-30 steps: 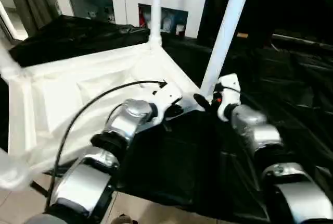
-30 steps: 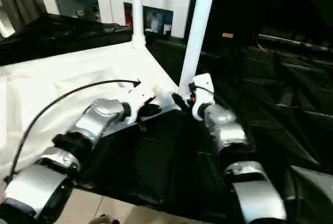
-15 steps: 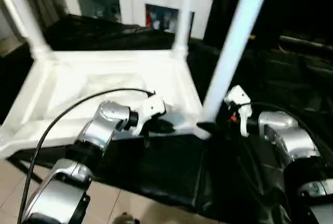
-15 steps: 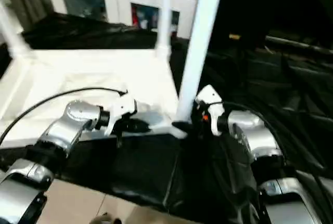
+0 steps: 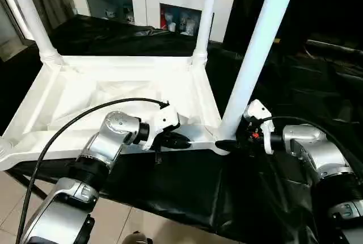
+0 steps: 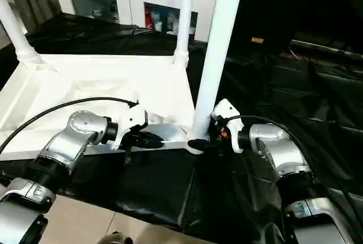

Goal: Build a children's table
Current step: Rotate leg to tighten

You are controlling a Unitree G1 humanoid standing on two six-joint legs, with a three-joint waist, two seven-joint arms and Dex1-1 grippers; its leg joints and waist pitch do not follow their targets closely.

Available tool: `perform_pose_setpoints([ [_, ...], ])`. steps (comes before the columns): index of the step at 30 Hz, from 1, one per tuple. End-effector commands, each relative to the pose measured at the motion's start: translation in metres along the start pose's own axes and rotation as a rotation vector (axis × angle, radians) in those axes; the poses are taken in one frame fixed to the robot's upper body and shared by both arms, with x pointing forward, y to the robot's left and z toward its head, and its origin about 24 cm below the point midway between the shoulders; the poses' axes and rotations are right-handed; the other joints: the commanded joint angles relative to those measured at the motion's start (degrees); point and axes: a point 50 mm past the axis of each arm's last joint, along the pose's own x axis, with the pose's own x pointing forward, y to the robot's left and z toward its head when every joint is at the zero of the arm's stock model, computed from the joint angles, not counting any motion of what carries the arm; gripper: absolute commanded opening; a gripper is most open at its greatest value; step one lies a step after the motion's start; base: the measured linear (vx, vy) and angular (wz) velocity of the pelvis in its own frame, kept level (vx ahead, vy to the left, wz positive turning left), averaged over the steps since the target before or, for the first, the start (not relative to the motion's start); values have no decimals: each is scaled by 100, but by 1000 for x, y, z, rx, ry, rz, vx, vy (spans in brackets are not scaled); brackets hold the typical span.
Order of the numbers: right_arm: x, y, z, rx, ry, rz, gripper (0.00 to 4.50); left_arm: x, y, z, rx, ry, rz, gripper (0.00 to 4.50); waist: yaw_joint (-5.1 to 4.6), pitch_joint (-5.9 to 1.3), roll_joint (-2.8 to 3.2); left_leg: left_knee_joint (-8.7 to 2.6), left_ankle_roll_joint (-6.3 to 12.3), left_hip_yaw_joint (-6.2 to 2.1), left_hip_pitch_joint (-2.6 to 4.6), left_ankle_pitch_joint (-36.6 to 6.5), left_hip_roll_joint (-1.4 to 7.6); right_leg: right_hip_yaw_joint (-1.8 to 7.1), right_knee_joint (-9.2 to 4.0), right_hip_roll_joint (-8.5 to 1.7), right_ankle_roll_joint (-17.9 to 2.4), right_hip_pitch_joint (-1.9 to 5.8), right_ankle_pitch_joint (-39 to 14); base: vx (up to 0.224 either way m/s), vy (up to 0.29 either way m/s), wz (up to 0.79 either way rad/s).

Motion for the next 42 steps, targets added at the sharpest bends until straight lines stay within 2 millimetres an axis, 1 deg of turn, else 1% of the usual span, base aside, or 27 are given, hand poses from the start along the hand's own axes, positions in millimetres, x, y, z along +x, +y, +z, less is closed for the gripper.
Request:
perform_pose_setpoints([
  [1, 2, 5, 0, 1, -3, 29, 297, 6, -4, 17, 28, -114, -35, 0, -23, -375, -88, -401, 210, -176, 94, -1115, 407, 360, -445, -495, -1070, 266, -1553, 0, 0, 0],
  [2, 3, 5, 0, 5, -6, 27, 285, 6, -4, 16, 27, -114, -36, 0, -22, -379, -88, -399, 217, -176, 96, -1087, 406, 359, -437, -493, -1075, 264, -1506, 0, 0, 0],
  [4, 5, 4, -1, 17, -20, -3, 285, 6, -4, 16, 27, -113, -29, 0, -26, -379, -92, -397, 224, -173, 98, -1084, 401, 357, -440, -491, -1079, 263, -1498, 0, 0, 0],
  [6, 12, -10, -7, 81, -40, -190, 281, 10, 2, 15, 11, -96, 45, 0, -41, -374, -88, -399, 194, -175, 95, -1115, 396, 361, -452, -501, -1073, 250, -1591, 0, 0, 0],
  [7, 12, -10, -7, 81, -40, -192, 280, 10, 2, 15, 11, -96, 46, 0, -47, -379, -81, -399, 167, -178, 102, -1130, 395, 361, -454, -504, -1073, 239, -1620, 0, 0, 0],
  [8, 18, -20, -13, 166, -50, -355, 279, 16, 10, 15, -8, -75, 148, 0, -136, -376, -88, -424, 41, -203, 77, -1199, 376, 340, -459, -492, -1061, 247, -1773, 0, 0, 0],
  [10, 21, -23, -14, 203, -60, -412, 278, 20, 14, 15, -21, -63, 198, 0, -163, -385, -86, -423, -46, -214, 114, -1299, 386, 334, -477, -508, -1041, 249, -1874, 0, 0, 0],
  [11, 28, -27, -18, 294, -74, -538, 278, 27, 19, 16, -47, -50, 275, 0, -205, -368, -80, -430, -68, -205, 116, -1314, 391, 354, -480, -486, -1056, 225, -1817, 0, 0, 0],
  [12, 28, -28, -18, 305, -75, -553, 278, 28, 20, 17, -50, -48, 284, 0, -210, -371, -79, -424, -80, -201, 135, -1381, 374, 355, -501, -500, -1035, 219, -1883, 0, 0, 0],
  [14, 35, -30, -21, 380, -79, -688, 277, 37, 26, 20, -99, -41, 380, 0, -215, -386, -89, -422, -101, -201, 125, -1306, 374, 357, -478, -498, -1026, 235, -1774, 0, 0, 0],
  [16, 45, -31, -21, 485, -101, -802, 277, 52, 30, 27, -146, -12, 490, 0, -203, -393, -63, -413, -67, -183, 138, -1233, 372, 368, -472, -497, -1075, 228, -1561, 0, 0, 0],
  [17, 48, -31, -21, 509, -108, -834, 277, 56, 29, 30, -143, -9, 503, 0, -184, -401, -68, -405, -65, -172, 169, -1229, 367, 368, -479, -495, -1095, 214, -1514, 0, 0, 0],
  [19, 51, -31, -19, 516, -111, -844, 277, 62, 27, 33, -140, -13, 497, 0, -161, -404, -72, -404, -4, -170, 136, -1130, 365, 359, -464, -492, -1098, 250, -1336, 0, 0, 0],
  [20, 57, -30, -16, 507, -112, -862, 277, 71, 24, 38, -124, -22, 485, 0, -158, -412, -51, -401, 18, -170, 132, -1088, 364, 360, -449, -487, -1103, 257, -1231, 0, 0, 0],
  [22, 59, -30, -12, 489, -114, -867, 277, 75, 23, 42, -98, -27, 469, 0, -156, -417, -68, -404, 75, -170, 120, -1001, 357, 355, -430, -473, -1115, 271, -1030, 0, 0, 0],
  [25, 61, -31, -6, 448, -131, -849, 277, 77, 21, 44, -65, -37, 437, 0, -153, -400, -69, -406, 118, -167, 110, -1129, 349, 354, -467, -487, -1051, 280, -1218, 0, 0, 0],
  [26, 60, -31, 0, 421, -166, -834, 277, 75, 22, 44, -39, -39, 423, 0, -145, -396, -70, -416, 100, -180, 111, -1218, 356, 352, -492, -501, -987, 278, -1434, 0, 0, 0],
  [27, 60, -32, 3, 411, -187, -836, 333, 74, 22, 44, -12, -41, 421, 0, -151, -399, -68, -422, 83, -186, 112, -1226, 362, 353, -488, -498, -967, 274, -1453, 0, 0, 0],
  [31, 54, -34, 10, 367, -251, -805, 354, 71, 23, 43, 4, -46, 404, 0, -142, -394, -75, -422, 116, -182, 105, -1228, 368, 355, -477, -505, -995, 277, -1368, 0, 0, 0],
  [33, 52, -34, 11, 343, -253, -804, 383, 69, 23, 43, 16, -48, 395, 0, -153, -400, -76, -421, 154, -186, 93, -1152, 368, 353, -460, -499, -1025, 287, -1297, 0, 0, 0],
  [34, 52, -34, 11, 343, -253, -804, 383, 69, 23, 43, 16, -48, 395, 0, -153, -400, -76, -421, 154, -186, 93, -1152, 368, 353, -460, -499, -1025, 287, -1297, 0, 0, 0],
  [35, 44, -36, 14, 281, -265, -775, 389, 64, 25, 40, 28, -46, 390, 0, -159, -399, -40, -424, 147, -189, 107, -1136, 378, 352, -453, -496, -1073, 273, -1239, 0, 0, 0],
  [36, 40, -37, 16, 251, -269, -748, 398, 61, 26, 39, 37, -48, 384, 0, -153, -398, -69, -412, 199, -177, 94, -1177, 366, 354, -458, -486, -1059, 295, -1179, 0, 0, 0],
  [38, 32, -37, 18, 191, -247, -670, 425, 55, 27, 36, 38, -53, 379, 0, -143, -401, -66, -404, 265, -177, 85, -1106, 366, 351, -447, -480, -1050, 310, -1061, 0, 0, 0],
  [40, 30, -36, 18, 160, -227, -625, 431, 53, 28, 35, 37, -60, 374, 0, -147, -403, -66, -394, 298, -179, 77, -1070, 356, 346, -440, -477, -1082, 319, -1020, 0, 0, 0],
  [41, 24, -32, 17, 83, -182, -526, 440, 48, 28, 33, 36, -75, 352, 0, -153, -404, -58, -393, 301, -178, 77, -1033, 363, 352, -430, -485, -1106, 312, -999, 0, 0, 0],
  [42, 17, -26, 15, 14, -140, -423, 440, 43, 27, 31, 47, -87, 318, 0, -125, -398, -73, -377, 403, -178, 66, -997, 354, 345, -434, -466, -1076, 341, -919, 0, 0, 0],
])
